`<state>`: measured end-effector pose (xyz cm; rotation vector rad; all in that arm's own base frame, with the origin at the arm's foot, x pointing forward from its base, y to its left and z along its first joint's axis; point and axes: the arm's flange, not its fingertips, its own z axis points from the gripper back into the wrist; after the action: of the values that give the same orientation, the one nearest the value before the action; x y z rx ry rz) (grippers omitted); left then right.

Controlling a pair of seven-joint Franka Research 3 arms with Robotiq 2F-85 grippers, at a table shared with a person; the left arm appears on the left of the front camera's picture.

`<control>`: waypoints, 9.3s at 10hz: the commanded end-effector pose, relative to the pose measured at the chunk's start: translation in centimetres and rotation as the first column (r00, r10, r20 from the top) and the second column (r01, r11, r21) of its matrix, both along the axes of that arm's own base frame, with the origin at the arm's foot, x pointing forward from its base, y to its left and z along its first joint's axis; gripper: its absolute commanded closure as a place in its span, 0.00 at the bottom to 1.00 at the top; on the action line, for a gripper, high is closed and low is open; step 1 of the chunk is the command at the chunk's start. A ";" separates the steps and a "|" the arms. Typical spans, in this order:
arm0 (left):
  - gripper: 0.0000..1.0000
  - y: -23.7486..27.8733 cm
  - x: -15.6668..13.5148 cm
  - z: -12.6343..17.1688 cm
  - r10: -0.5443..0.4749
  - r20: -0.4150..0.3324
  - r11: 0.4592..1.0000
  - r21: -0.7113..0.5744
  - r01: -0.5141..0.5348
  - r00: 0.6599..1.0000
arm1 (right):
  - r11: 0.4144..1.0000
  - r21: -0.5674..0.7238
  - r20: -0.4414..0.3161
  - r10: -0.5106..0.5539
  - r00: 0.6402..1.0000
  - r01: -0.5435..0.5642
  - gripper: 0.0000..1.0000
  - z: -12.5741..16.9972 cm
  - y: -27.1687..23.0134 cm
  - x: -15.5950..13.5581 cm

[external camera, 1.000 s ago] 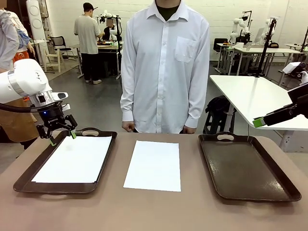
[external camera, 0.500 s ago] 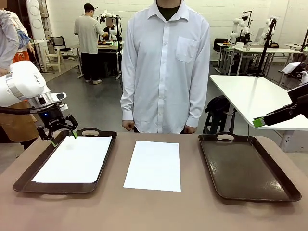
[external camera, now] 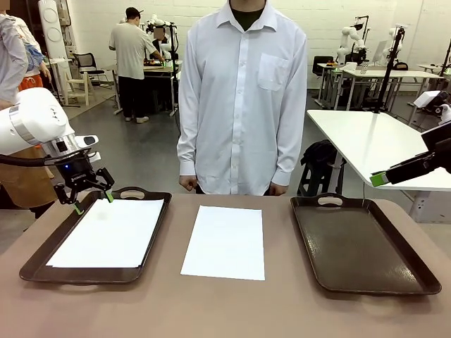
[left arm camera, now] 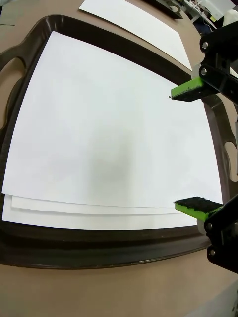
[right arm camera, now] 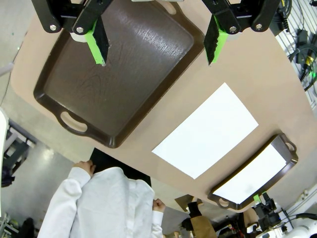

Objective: Sort the A4 documents.
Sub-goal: Receive the A4 Paper.

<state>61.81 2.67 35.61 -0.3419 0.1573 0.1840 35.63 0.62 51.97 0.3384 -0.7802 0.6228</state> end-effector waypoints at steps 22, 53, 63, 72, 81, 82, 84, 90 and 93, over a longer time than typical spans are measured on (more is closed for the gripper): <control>0.00 -3.6 -13.7 21.8 -0.626 0.773 0.446 0.248 0.860 0.101 | 1.000 0.001 -0.002 0.002 1.000 -0.001 0.00 -0.1 0.0 0.0; 0.00 -4.3 -13.9 21.3 -0.618 0.776 0.468 0.234 0.852 0.126 | 1.000 0.001 -0.002 0.002 1.000 -0.001 0.00 -0.1 0.0 0.0; 0.00 -4.3 -13.9 21.3 -0.618 0.776 0.468 0.234 0.852 0.126 | 1.000 0.001 -0.002 0.002 1.000 -0.001 0.00 -0.1 0.0 0.0; 0.00 -4.3 -13.9 21.3 -0.618 0.776 0.468 0.234 0.852 0.126 | 1.000 0.001 -0.002 0.002 1.000 -0.001 0.00 -0.1 0.0 0.0; 0.00 -6.1 -10.8 18.1 -0.477 0.823 0.554 0.009 0.833 0.309 | 1.000 0.001 -0.002 0.002 1.000 -0.001 0.00 -0.1 0.0 0.0; 0.00 -7.0 -9.5 17.4 -0.413 0.832 0.577 -0.076 0.813 0.371 | 1.000 0.001 -0.002 0.002 1.000 -0.001 0.00 -0.1 0.0 0.0; 0.00 -9.2 -7.3 16.2 -0.272 0.825 0.599 -0.258 0.758 0.496 | 1.000 0.001 -0.002 0.002 1.000 -0.001 0.00 -0.1 0.0 0.0; 0.00 -16.4 -2.3 9.3 -0.119 0.603 0.605 -0.586 0.539 0.789 | 1.000 0.001 -0.002 0.002 1.000 -0.001 0.00 -0.1 0.0 0.0; 0.00 -18.2 -1.1 8.8 -0.076 0.587 0.597 -0.620 0.509 0.806 | 1.000 0.001 -0.002 0.002 1.000 -0.001 0.00 -0.1 0.0 0.0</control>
<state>59.91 -14.86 43.57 -1.1977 -0.2368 -0.3847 35.62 0.62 51.97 0.3384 -0.7802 0.6229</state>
